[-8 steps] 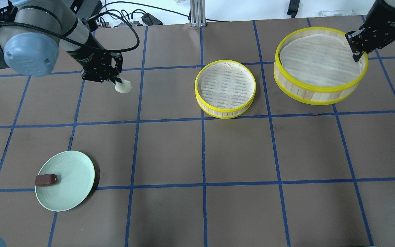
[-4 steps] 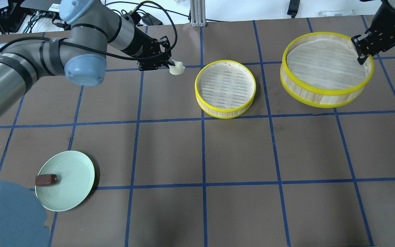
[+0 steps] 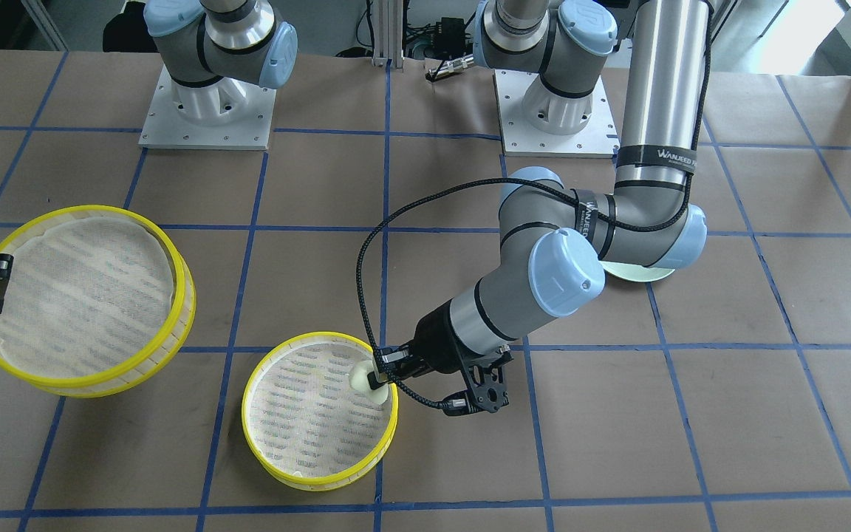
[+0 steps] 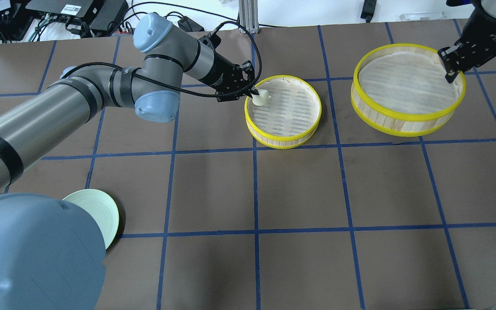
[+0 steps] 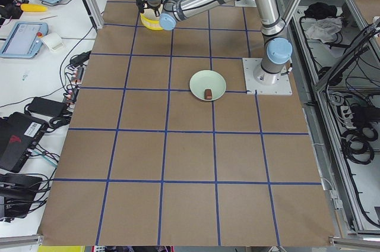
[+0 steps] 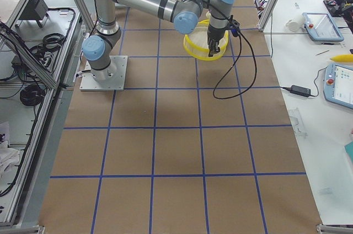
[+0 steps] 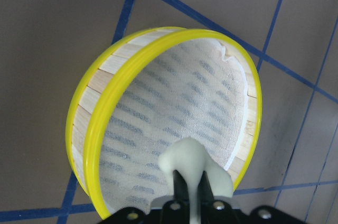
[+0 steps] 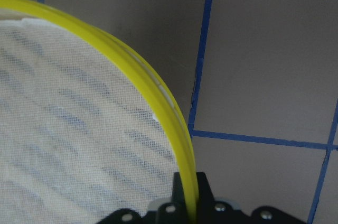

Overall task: Place buns in different layers of steamer
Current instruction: 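Carry the white bun with the left gripper into the lower steamer tier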

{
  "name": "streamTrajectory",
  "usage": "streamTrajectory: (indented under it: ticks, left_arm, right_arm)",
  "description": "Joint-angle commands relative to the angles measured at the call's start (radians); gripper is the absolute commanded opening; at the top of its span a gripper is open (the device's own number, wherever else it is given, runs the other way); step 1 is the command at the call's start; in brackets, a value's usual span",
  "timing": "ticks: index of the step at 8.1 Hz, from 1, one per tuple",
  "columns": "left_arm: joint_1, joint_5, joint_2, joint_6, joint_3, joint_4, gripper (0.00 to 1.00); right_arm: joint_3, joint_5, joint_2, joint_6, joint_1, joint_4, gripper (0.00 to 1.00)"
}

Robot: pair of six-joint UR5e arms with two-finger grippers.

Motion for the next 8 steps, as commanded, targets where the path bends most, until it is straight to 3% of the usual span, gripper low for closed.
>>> streamTrajectory:
  ticks: [1, 2, 3, 4, 6, 8]
  left_arm:
    - [-0.046, -0.023, -0.052, -0.032, 0.002, 0.013, 0.0]
    - [-0.049, -0.026, -0.057, -0.064, 0.002, 0.015, 0.15]
    - [-0.052, -0.027, -0.055, -0.081, 0.002, 0.015, 0.47]
    - [-0.052, -0.027, -0.052, -0.095, 0.004, 0.015, 0.63]
    - [-0.052, -0.029, -0.037, -0.144, 0.006, 0.015, 0.83]
    - [-0.051, -0.029, 0.001, -0.161, 0.009, 0.013, 0.88]
  right_arm:
    - [0.0, 0.001, 0.009, -0.01, 0.0, -0.001, 0.0]
    - [0.002, 0.001, 0.01, -0.011, 0.0, -0.001, 0.0]
    - [0.002, 0.001, 0.009, -0.019, -0.002, 0.0, 0.0]
    - [0.003, 0.002, 0.007, -0.019, -0.002, -0.003, 0.0]
    - [0.003, 0.0, 0.006, -0.019, -0.002, -0.015, 0.0]
    - [0.003, -0.01, 0.007, -0.019, -0.002, -0.015, 0.0]
